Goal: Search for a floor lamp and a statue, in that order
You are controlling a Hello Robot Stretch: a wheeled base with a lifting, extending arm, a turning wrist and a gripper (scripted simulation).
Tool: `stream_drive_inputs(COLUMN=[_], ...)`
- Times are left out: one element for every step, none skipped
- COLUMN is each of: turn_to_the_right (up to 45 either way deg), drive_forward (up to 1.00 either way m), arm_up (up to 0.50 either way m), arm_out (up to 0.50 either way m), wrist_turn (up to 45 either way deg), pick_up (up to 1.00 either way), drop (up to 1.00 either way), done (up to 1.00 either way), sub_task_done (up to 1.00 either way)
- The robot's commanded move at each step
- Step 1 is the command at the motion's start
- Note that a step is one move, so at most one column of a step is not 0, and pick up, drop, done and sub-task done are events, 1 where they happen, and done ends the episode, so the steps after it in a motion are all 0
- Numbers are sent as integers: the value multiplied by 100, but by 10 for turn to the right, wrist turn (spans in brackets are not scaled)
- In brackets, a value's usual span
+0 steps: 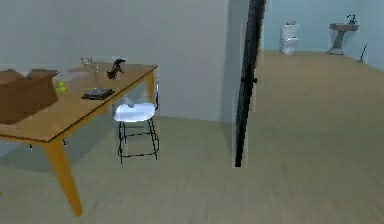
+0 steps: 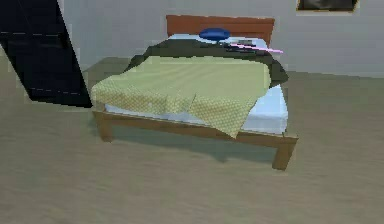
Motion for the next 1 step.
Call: stream_drive_inputs(turn_to_the_right=[0], drive_forward=[100], arm_up=[0], arm_out=[0], wrist_turn=[0], pick_up=[0], drop=[0], done=[0], sub_task_done=[0])
